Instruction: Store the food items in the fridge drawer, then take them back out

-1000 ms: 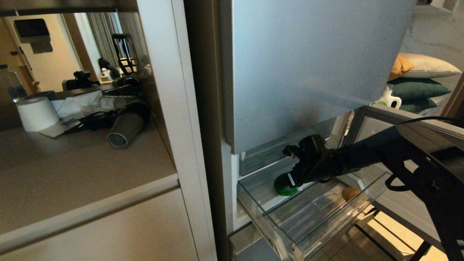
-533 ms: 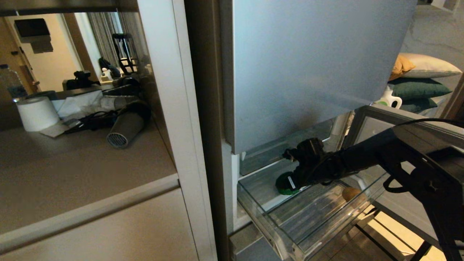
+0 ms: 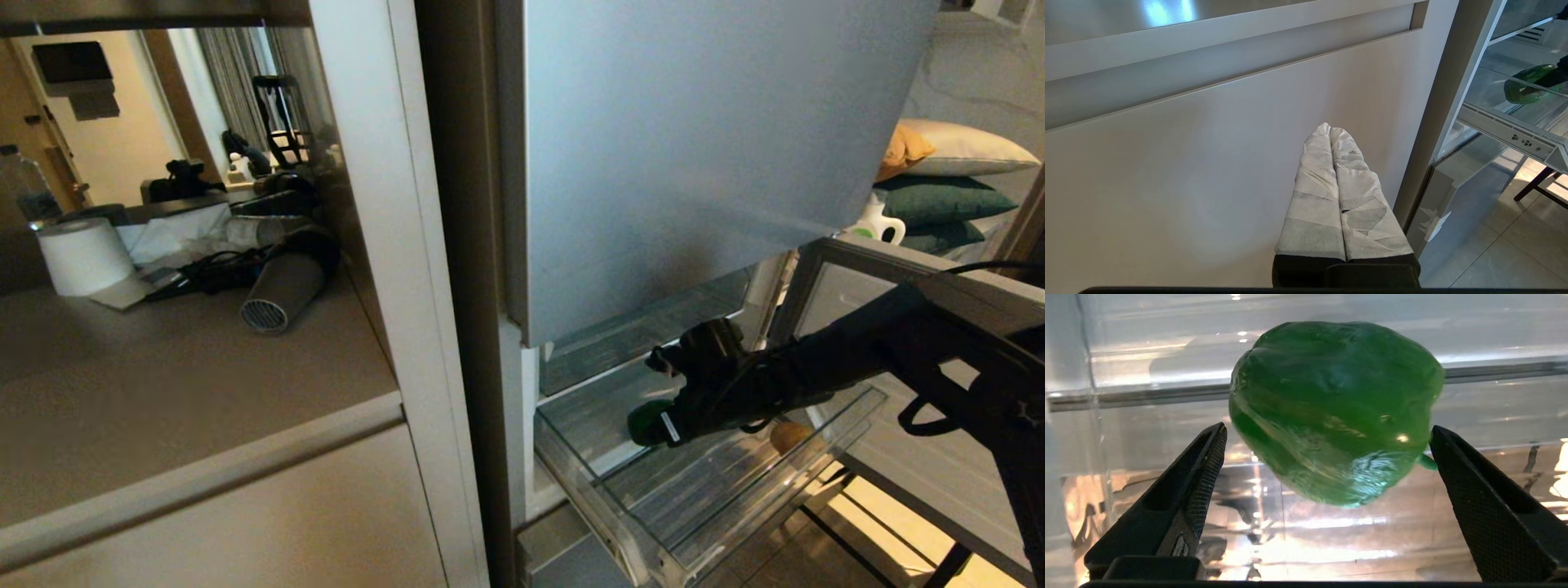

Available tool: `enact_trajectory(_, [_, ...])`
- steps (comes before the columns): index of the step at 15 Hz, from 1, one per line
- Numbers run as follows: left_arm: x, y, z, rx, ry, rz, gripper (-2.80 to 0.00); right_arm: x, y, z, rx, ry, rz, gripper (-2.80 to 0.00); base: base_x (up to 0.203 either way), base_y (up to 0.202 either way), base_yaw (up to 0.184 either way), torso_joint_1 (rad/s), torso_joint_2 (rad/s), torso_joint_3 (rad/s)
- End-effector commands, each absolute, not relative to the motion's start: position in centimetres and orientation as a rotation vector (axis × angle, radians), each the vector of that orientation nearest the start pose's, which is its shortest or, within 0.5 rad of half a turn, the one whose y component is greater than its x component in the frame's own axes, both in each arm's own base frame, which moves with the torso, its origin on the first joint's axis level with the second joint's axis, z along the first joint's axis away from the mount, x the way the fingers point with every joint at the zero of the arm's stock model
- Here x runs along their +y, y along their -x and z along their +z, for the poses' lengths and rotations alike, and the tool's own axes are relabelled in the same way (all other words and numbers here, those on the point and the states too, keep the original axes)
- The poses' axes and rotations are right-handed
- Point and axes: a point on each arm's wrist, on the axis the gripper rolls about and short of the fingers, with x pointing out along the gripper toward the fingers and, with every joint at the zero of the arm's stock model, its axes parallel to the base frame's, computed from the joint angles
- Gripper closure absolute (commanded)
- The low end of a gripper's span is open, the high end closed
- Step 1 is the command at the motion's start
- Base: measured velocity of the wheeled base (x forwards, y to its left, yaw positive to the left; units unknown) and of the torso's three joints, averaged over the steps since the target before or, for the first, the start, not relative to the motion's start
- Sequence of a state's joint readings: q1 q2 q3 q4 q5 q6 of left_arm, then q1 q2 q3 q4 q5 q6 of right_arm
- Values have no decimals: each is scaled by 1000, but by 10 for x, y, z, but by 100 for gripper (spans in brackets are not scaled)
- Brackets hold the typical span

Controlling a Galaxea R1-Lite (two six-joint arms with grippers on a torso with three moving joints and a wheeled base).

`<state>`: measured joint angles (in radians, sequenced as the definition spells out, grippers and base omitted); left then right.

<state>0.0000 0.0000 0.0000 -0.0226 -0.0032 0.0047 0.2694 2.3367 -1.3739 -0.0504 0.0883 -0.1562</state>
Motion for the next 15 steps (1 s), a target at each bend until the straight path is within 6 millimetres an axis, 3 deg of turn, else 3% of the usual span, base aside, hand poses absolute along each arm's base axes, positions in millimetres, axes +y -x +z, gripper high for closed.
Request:
enact_trajectory(1, [0,22,75,-11,-5,-3,0,117,-414,43,871,226,404,-280,0,0,0,0,0,0])
enact_trajectory(7, [0,22,75,-11,-5,-3,0,116,-412,44,872,226,403,-280,0,0,0,0,0,0])
enact_trajectory(11, [0,22,75,-11,-5,-3,0,115,-416,34,889,224,395,-280,0,0,0,0,0,0])
enact_trajectory(15, [0,22,75,-11,-5,-3,0,111,-423,37,868,216,382,-280,0,0,0,0,0,0])
